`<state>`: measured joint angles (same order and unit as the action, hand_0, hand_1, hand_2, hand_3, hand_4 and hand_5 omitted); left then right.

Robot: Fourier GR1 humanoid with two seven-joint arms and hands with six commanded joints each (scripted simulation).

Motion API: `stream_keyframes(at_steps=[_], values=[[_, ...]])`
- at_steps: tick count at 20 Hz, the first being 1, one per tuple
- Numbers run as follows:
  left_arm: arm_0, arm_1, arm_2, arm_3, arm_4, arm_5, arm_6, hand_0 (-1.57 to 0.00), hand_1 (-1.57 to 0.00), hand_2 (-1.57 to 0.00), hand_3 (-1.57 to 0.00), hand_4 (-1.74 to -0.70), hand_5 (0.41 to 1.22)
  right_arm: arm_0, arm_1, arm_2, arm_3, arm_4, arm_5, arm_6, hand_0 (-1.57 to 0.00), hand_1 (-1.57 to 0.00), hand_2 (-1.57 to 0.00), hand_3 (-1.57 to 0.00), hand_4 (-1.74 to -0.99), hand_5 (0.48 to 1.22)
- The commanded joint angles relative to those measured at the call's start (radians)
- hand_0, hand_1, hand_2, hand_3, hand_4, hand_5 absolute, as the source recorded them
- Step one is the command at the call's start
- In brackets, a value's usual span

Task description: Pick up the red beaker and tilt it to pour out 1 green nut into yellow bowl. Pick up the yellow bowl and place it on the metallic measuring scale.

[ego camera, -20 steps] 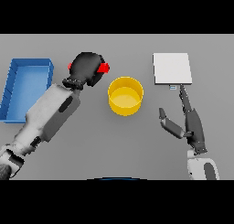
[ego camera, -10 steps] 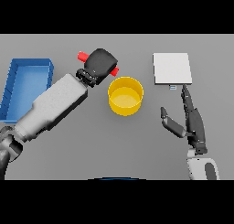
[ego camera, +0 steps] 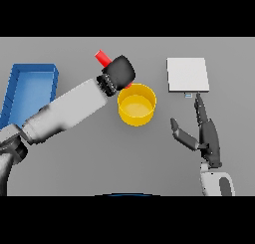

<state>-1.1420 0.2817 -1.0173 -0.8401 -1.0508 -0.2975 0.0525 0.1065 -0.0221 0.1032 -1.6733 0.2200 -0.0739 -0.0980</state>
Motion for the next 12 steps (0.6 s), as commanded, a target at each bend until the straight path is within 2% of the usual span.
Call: stream_keyframes(at_steps=[1,4,8,12], values=[[-0.012,-0.005,-0.020,0.013,-0.015,0.005,-0.006,-1.57,-1.57,-1.57,-1.55,-1.74,1.221,-0.006,-0.007,-0.007,0.001,-0.001,-0.002,0.002,0.00,0.00,0.00,0.00,-1.286,0.618],[-0.057,-0.016,-0.064,0.056,-0.047,0.025,-0.033,-1.57,-1.57,-1.57,-1.56,-1.74,1.221,-0.008,-0.016,-0.012,-0.002,0.006,-0.008,0.012,0.00,0.00,0.00,0.00,-1.276,0.593],[-0.113,-0.032,-0.133,0.093,-0.080,-0.023,-0.065,-1.57,-1.57,-1.57,-1.57,-1.74,1.221,0.003,-0.009,0.002,0.001,0.044,-0.030,0.021,0.00,0.00,0.00,0.00,-1.236,0.582],[-0.160,-0.051,-0.206,0.120,-0.118,-0.019,-0.109,-1.57,-1.57,-1.57,-1.57,-1.73,1.221,-0.005,-0.013,0.001,-0.003,0.043,-0.027,0.021,0.00,0.00,0.00,0.00,-1.204,0.591]])
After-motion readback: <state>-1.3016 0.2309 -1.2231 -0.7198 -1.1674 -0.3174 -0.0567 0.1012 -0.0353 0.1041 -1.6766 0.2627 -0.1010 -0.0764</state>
